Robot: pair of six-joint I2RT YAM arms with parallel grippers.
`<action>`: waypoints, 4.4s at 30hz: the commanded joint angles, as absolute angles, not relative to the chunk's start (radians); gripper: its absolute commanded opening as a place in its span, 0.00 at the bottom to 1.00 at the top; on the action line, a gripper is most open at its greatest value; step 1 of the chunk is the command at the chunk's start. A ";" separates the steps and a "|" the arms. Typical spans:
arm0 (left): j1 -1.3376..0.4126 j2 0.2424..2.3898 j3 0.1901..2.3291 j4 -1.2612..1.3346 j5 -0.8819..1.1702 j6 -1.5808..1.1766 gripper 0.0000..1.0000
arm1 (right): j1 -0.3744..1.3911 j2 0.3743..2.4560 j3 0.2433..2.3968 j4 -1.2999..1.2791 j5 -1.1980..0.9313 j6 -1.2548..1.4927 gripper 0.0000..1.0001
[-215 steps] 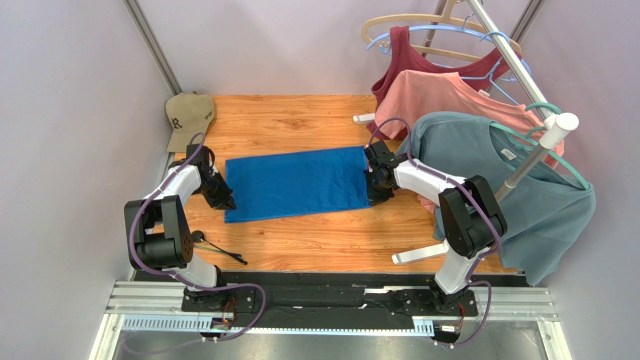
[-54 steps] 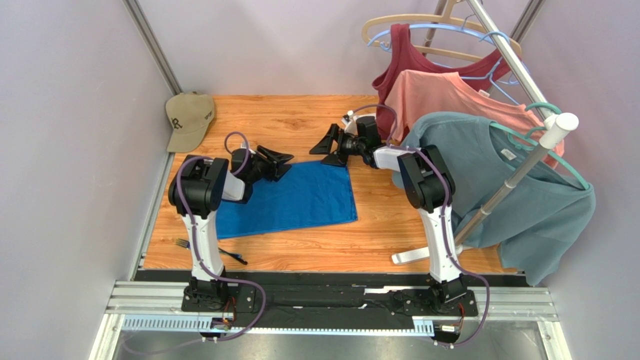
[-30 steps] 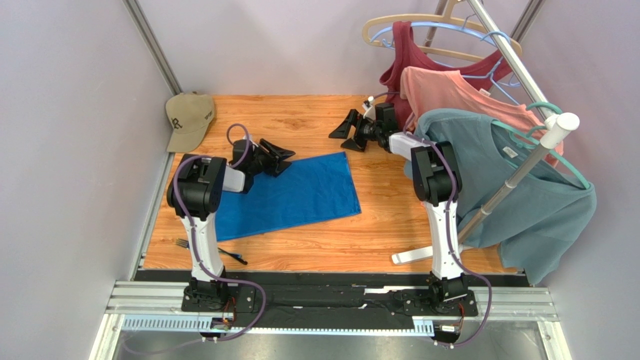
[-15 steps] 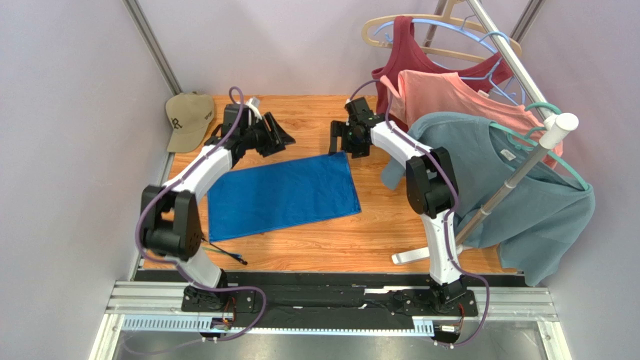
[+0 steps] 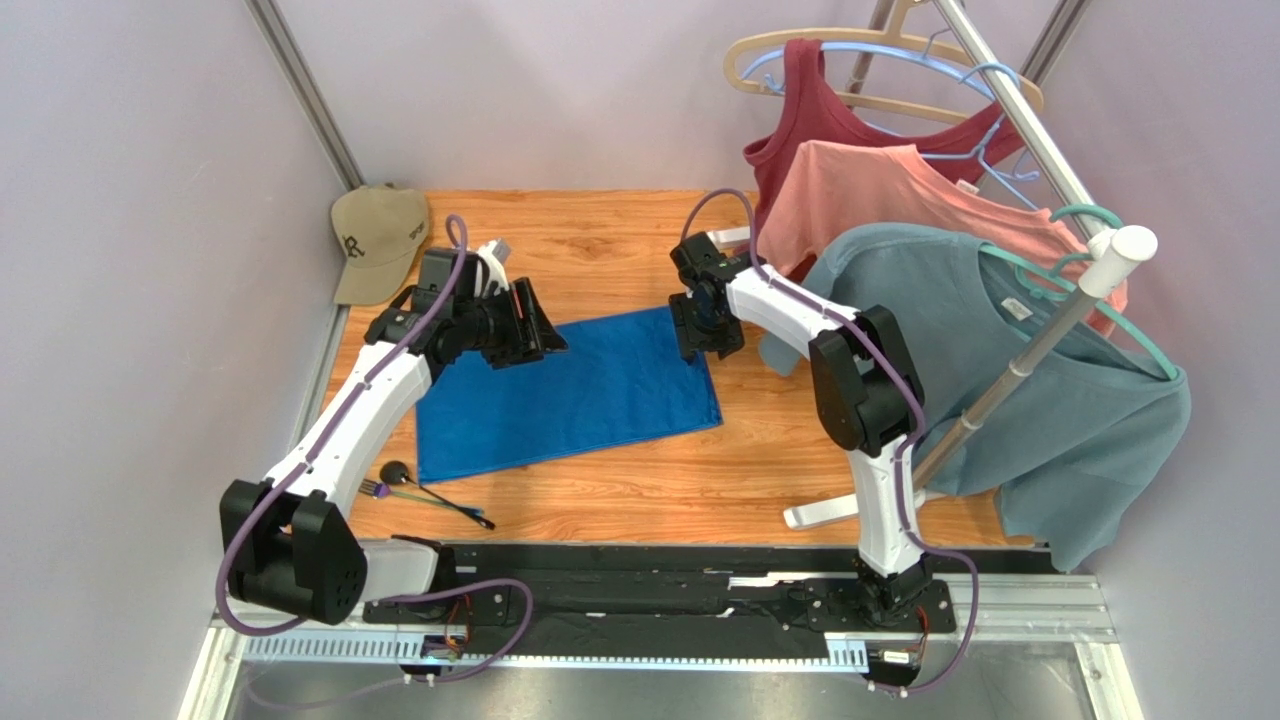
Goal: Fold the napkin into a case and place the utensils inside
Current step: Pick up the rectangle-folded napkin from the center of the board, then fold the rectangle-folded napkin at the center of the board.
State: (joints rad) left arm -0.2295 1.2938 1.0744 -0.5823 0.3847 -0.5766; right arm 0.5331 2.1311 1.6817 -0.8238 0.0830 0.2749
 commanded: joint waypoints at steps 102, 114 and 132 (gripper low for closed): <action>-0.525 1.812 1.089 -0.222 0.589 -0.862 0.25 | 0.557 1.575 1.451 -0.532 -0.245 0.499 0.00; -0.347 1.890 1.147 -0.272 0.571 -0.772 0.24 | 0.597 1.585 1.506 -0.592 -0.204 0.463 0.00; -0.457 2.096 1.328 -0.247 0.568 -0.849 0.22 | 0.643 1.681 1.571 -0.563 -0.181 0.546 0.00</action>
